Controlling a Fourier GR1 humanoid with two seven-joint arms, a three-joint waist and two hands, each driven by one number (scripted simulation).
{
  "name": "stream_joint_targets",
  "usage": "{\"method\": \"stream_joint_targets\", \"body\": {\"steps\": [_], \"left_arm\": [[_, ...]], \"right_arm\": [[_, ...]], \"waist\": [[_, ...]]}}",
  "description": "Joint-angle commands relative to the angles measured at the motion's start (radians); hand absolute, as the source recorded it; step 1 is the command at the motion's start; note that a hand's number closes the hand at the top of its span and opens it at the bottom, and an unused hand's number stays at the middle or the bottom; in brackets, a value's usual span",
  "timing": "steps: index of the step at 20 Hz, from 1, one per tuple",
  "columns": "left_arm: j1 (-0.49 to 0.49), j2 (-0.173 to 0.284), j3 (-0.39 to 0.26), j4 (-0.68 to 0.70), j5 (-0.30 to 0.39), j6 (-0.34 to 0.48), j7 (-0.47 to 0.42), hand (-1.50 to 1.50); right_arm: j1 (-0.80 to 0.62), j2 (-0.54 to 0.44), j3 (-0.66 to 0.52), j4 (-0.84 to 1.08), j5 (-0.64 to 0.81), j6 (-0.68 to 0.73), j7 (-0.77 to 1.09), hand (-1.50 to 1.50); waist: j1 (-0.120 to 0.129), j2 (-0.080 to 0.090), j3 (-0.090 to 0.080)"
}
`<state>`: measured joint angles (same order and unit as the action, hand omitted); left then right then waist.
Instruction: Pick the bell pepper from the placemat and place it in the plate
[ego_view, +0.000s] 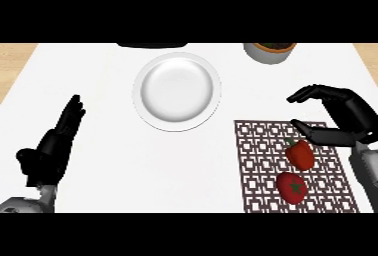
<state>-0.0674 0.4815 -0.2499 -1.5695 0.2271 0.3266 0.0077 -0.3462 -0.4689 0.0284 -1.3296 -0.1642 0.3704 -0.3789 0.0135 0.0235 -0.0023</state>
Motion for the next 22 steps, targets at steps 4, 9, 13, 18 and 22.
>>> {"method": "stream_joint_targets", "body": {"steps": [4, 9, 13, 18, 22], "left_arm": [[-0.102, -0.039, 0.009, 0.081, 0.084, -0.058, 0.117, 0.0], [-0.076, -0.032, 0.024, 0.122, 0.094, -0.095, 0.076, 0.0], [-0.105, -0.049, 0.009, 0.131, 0.066, -0.071, 0.104, 0.0], [-0.134, -0.051, 0.025, 0.142, 0.078, -0.092, 0.126, 0.0], [-0.108, -0.095, 0.01, 0.182, 0.053, -0.078, 0.087, 0.0]], "right_arm": [[-0.014, -0.125, -0.047, 0.315, -0.046, 0.361, -0.337, -1.5], [-0.007, -0.233, 0.06, 0.315, 0.173, 0.332, -0.544, -1.5], [-0.031, -0.281, 0.139, 0.363, 0.266, 0.274, -0.634, -1.5], [-0.074, -0.305, 0.209, 0.467, 0.343, 0.188, -0.738, -1.5], [-0.091, -0.35, 0.291, 0.452, 0.405, 0.175, -0.723, -1.5]], "waist": [[0.015, 0.009, 0.009], [0.026, 0.0, 0.009], [0.023, -0.007, 0.008], [0.027, -0.009, 0.007], [0.012, -0.015, 0.004]]}}
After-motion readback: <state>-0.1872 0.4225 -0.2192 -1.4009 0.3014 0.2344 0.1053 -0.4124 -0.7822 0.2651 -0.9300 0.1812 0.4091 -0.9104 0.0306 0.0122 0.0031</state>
